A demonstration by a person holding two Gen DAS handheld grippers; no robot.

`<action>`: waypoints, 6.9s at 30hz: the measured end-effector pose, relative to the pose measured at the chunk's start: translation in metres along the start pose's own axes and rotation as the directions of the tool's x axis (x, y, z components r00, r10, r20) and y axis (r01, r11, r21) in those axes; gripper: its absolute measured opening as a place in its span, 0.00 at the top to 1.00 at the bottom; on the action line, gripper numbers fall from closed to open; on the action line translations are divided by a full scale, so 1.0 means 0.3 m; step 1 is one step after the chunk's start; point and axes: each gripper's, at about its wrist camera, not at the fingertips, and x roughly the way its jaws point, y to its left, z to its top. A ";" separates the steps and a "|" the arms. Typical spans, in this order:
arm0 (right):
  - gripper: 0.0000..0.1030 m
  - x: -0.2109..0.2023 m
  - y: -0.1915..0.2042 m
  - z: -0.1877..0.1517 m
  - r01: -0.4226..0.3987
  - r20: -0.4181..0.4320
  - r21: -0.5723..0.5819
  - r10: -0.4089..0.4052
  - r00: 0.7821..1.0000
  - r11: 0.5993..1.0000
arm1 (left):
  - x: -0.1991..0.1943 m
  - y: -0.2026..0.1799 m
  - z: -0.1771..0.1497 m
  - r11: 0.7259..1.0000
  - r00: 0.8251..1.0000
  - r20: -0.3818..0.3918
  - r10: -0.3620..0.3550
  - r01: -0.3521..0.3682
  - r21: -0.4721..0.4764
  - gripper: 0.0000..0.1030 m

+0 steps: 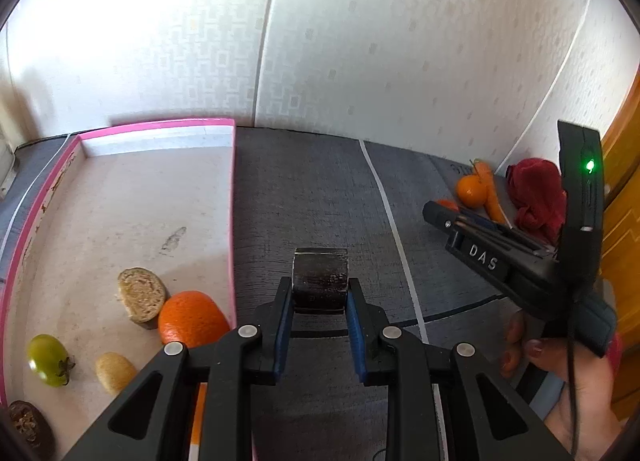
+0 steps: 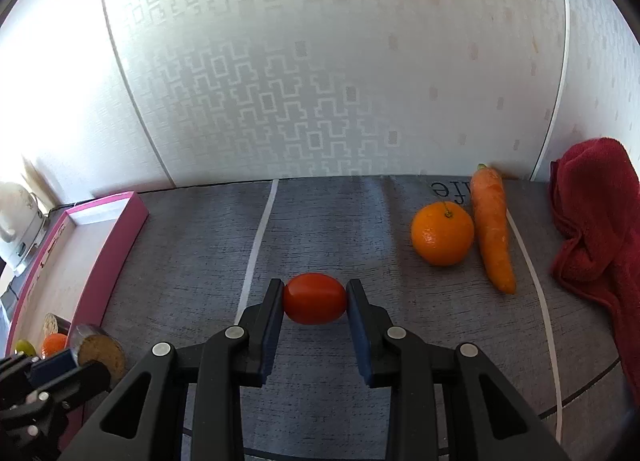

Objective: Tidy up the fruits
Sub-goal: 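Grasp the eggplant slice with left tool while right grasps the red tomato, then carry the eggplant slice into the tray and open the left tool, then lower the red tomato into the tray and open the right tool, then move the right tool to the carrot while left moves to the small orange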

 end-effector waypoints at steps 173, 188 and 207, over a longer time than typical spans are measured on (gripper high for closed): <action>0.63 -0.159 0.257 -0.063 -0.190 0.053 -0.094 0.196 0.979 0.977 | -0.114 0.269 0.031 0.955 0.967 0.027 0.254 -0.246 -0.163 0.12; 0.63 -0.167 0.162 -0.048 -0.148 0.063 -0.052 0.151 0.987 0.988 | -0.060 0.156 0.053 0.968 0.975 0.029 0.220 -0.215 -0.130 0.11; 0.62 -0.140 -0.194 0.017 0.044 0.021 0.153 -0.048 0.999 0.987 | 0.033 -0.068 0.023 0.987 0.991 0.022 0.136 -0.137 0.078 0.07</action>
